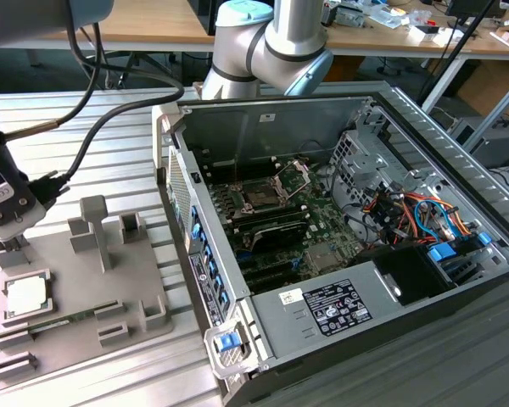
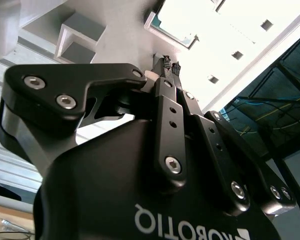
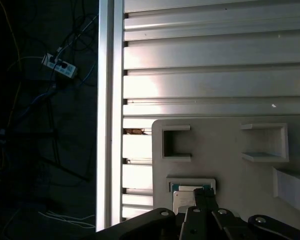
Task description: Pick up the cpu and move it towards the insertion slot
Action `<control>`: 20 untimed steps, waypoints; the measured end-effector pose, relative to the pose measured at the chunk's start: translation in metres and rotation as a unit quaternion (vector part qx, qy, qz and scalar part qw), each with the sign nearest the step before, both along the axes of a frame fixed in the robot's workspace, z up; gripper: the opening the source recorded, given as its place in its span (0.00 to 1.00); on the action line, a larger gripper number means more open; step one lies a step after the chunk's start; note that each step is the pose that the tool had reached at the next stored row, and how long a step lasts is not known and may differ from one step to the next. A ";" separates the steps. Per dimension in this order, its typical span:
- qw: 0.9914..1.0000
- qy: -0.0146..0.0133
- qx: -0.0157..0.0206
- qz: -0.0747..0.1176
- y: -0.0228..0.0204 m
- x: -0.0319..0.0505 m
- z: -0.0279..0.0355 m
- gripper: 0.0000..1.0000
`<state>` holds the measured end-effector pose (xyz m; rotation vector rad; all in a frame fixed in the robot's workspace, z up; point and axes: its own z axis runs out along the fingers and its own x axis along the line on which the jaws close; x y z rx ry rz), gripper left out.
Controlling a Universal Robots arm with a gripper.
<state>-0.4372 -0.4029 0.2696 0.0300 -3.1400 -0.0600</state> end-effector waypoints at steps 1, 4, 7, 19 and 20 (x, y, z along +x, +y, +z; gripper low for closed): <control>1.000 0.000 0.000 0.000 0.0000 -0.0001 -0.0003 0.11; 1.000 0.000 0.000 0.000 0.0000 -0.0002 -0.0008 0.11; 1.000 0.000 0.000 0.000 0.0000 -0.0004 -0.0014 0.11; 1.000 0.000 0.000 0.000 0.0000 -0.0014 -0.0044 0.11; 1.000 0.000 0.000 0.000 0.0000 -0.0015 -0.0048 0.11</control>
